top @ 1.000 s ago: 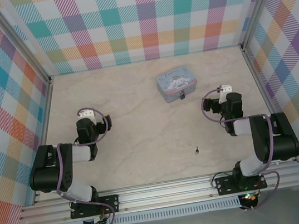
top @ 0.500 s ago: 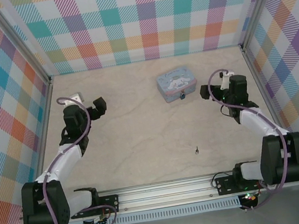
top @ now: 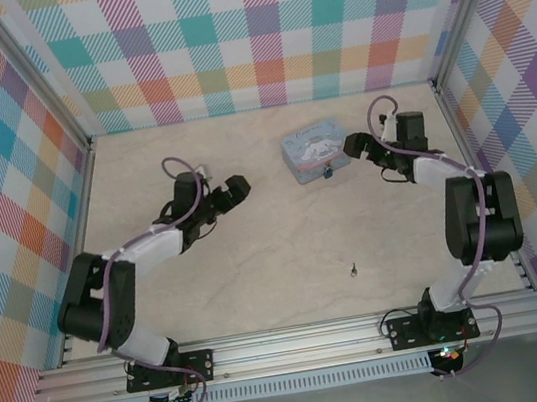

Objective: Unlock a padlock with a key

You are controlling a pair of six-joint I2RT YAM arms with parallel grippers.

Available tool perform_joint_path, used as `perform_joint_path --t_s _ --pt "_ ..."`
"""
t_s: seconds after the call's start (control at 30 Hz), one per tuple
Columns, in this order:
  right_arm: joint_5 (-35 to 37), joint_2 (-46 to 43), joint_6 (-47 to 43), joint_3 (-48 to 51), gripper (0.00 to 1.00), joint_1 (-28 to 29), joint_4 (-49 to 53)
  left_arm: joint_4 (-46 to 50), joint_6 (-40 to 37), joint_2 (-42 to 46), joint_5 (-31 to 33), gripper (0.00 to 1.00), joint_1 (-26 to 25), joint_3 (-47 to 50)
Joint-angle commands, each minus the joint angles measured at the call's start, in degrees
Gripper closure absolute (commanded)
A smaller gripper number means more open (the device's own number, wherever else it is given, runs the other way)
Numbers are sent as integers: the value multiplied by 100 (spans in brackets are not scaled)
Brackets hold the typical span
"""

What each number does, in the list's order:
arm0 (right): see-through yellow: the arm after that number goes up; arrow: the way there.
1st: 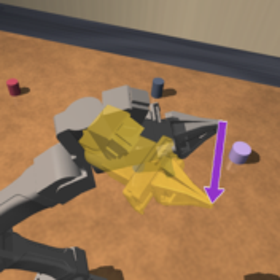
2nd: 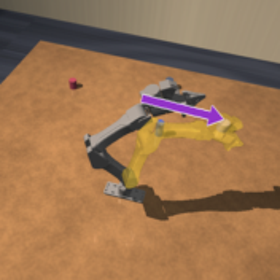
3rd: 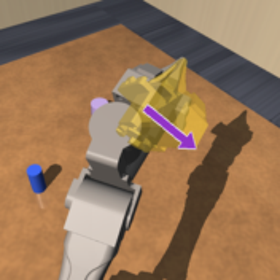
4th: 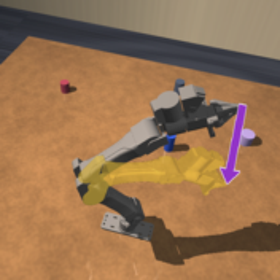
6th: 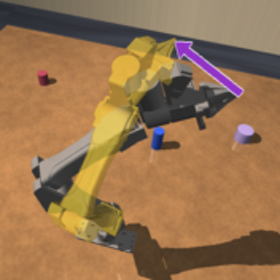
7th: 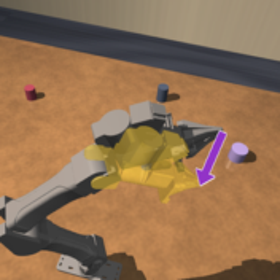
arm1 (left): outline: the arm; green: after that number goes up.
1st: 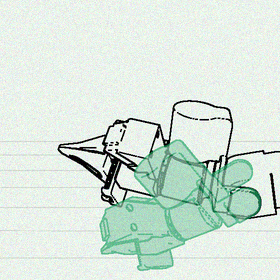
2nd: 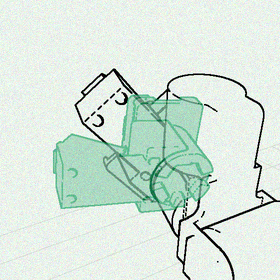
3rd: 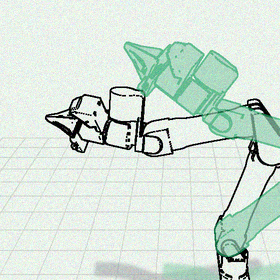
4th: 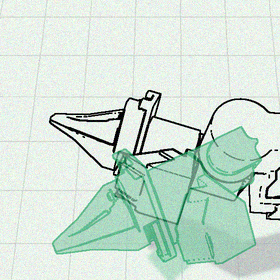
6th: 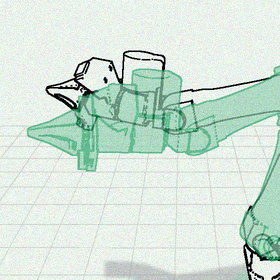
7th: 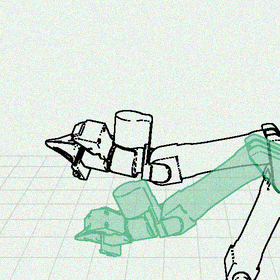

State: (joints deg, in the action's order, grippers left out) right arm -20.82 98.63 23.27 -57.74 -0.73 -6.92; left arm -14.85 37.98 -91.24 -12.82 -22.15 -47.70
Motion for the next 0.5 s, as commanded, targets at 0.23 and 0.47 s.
perform_joint_path --t_s 0.23,0.47 --pt "-719 1329 165 -1213 0 -26 -737 -1051 840 -1923 -968 3 -411 -1844" --pt "-1200 1845 195 -1763 0 -19 -336 -537 935 -2948 -1135 5 -611 -3089"
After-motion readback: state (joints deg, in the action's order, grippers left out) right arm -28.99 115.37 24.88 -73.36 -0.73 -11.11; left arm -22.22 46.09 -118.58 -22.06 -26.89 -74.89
